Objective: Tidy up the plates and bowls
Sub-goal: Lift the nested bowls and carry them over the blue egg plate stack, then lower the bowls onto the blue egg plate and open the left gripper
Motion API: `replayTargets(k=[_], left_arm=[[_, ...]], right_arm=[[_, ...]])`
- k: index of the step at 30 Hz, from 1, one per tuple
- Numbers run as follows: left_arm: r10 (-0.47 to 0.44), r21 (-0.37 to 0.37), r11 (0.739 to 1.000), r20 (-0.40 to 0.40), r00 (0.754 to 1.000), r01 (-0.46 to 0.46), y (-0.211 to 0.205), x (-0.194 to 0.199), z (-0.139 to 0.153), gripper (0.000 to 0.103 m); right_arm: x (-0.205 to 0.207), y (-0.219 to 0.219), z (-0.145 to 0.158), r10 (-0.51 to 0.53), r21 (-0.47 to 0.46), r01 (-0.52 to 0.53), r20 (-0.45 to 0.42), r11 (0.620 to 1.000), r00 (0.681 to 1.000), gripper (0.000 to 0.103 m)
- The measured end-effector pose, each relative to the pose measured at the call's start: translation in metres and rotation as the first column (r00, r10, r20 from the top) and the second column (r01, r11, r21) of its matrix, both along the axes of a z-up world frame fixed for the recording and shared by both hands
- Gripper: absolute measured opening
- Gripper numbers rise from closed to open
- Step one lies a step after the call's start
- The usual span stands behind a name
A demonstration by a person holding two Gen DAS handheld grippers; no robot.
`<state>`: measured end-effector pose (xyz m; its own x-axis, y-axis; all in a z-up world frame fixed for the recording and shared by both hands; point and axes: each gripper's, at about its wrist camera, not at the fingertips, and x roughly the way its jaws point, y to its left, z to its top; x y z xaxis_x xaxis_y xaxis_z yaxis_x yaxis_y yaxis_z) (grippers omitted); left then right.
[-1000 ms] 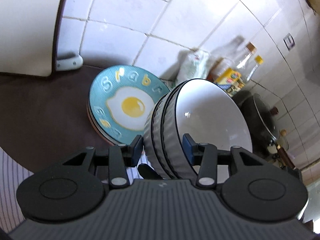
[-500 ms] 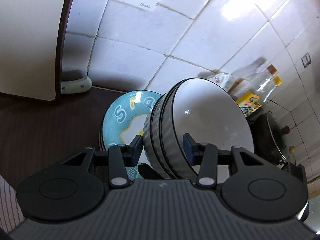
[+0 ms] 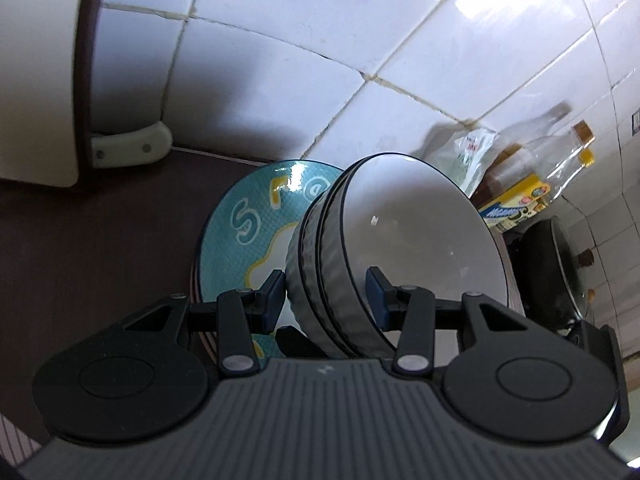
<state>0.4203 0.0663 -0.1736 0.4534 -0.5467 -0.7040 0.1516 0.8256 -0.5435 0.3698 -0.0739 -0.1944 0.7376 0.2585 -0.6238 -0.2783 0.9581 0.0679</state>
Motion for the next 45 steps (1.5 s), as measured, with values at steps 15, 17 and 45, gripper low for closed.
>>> replayTargets(k=[15, 17, 45], left_arm=[[0.077, -0.033, 0.996, -0.036, 0.996, -0.078, 0.009, 0.004, -0.020, 0.041], [0.104, -0.035, 0.994, -0.039, 0.994, -0.106, 0.009, 0.002, -0.021, 0.040], [0.157, 0.107, 0.978, 0.192, 0.969, -0.180, 0.007, -0.083, 0.061, 0.038]], right_arm=[[0.006, 0.014, -0.016, -0.025, -0.044, 0.024, -0.021, 0.999, 0.999, 0.103], [0.009, 0.014, -0.018, -0.004, -0.059, 0.001, -0.063, 0.998, 0.998, 0.103], [-0.104, 0.002, 0.036, -0.138, -0.085, 0.137, -0.009, 0.987, 0.990, 0.103]])
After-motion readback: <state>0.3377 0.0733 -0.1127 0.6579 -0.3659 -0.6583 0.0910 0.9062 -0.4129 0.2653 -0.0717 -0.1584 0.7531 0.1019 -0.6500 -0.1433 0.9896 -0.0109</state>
